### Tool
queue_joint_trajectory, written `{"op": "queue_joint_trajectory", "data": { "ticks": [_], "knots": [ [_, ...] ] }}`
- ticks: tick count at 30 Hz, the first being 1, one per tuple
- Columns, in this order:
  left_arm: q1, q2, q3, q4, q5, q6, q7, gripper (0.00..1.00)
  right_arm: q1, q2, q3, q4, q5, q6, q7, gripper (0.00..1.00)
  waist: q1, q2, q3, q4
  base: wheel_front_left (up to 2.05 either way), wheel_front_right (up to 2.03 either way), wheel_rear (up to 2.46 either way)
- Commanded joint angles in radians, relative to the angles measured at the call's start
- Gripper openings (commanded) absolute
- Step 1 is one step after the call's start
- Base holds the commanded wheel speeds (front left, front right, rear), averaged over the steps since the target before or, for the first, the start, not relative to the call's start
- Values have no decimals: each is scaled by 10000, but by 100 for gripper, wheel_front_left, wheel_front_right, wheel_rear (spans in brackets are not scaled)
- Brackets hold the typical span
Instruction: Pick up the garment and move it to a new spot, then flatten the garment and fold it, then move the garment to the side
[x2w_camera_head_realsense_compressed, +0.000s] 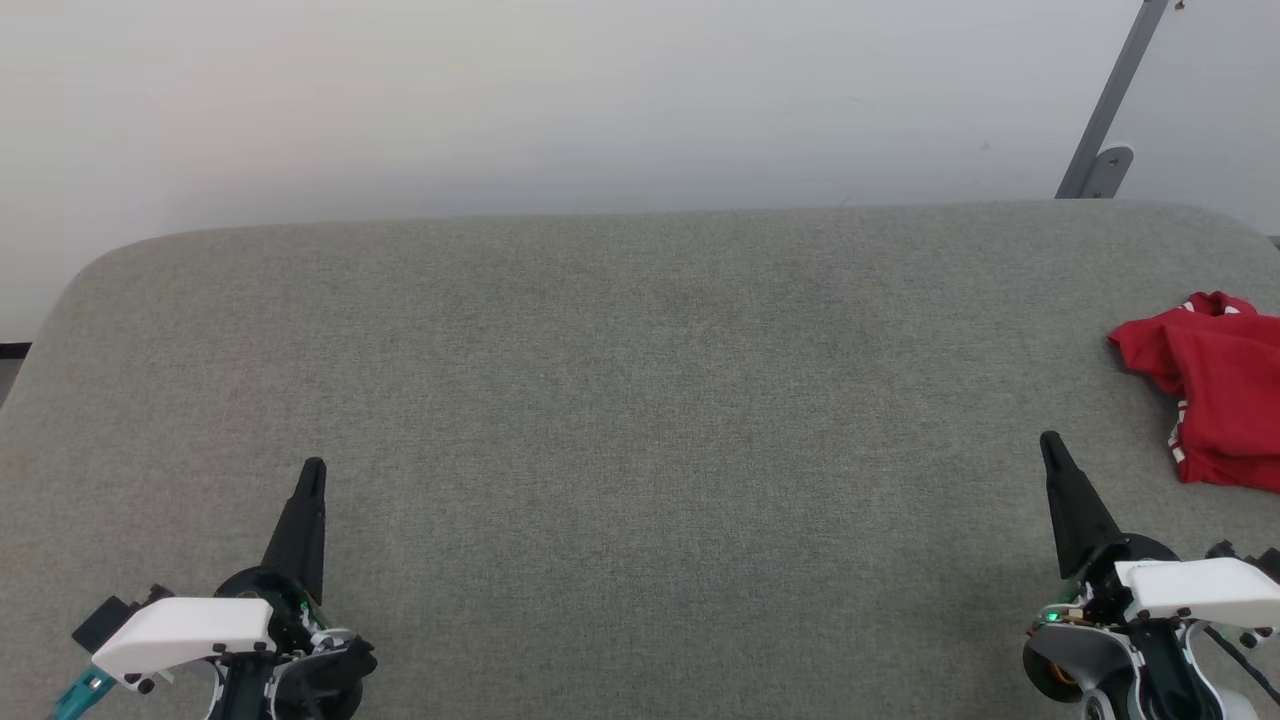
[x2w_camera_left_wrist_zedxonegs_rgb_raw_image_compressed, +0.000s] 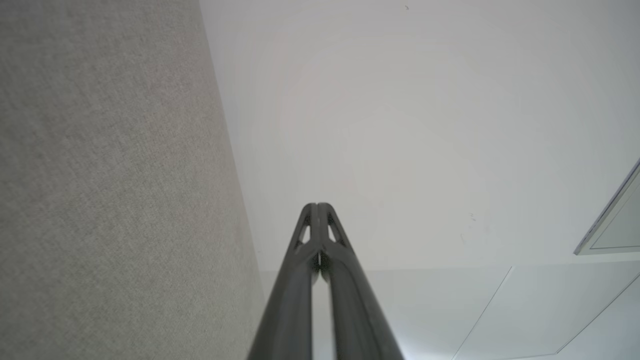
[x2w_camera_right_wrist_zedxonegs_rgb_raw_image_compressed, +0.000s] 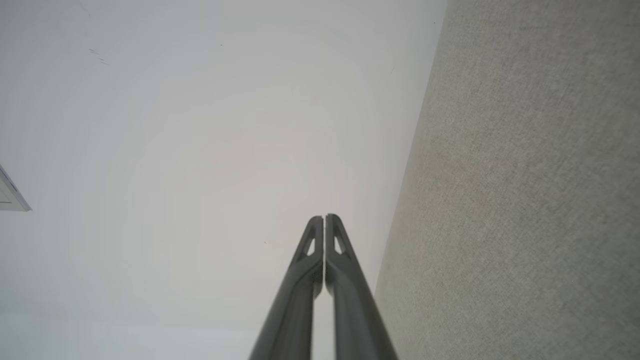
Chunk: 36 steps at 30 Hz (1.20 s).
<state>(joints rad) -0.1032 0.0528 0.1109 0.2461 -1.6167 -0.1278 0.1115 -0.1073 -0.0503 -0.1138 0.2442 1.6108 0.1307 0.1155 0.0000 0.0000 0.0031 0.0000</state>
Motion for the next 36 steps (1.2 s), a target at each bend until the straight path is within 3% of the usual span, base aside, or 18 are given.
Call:
{"op": "queue_joint_trajectory", "data": {
  "ticks": [1, 36],
  "knots": [
    [-130, -15, 26, 4, 49, -53, 52, 0, -47, 16, 5, 25, 41, 0, 6, 0, 0, 0, 0, 0, 0, 0, 0],
    [-133, -21, 36, 4, 57, -54, 47, 0, -47, 16, 6, 25, 41, 0, 5, 0, 0, 0, 0, 0, 0, 0, 0]
  ]
}}
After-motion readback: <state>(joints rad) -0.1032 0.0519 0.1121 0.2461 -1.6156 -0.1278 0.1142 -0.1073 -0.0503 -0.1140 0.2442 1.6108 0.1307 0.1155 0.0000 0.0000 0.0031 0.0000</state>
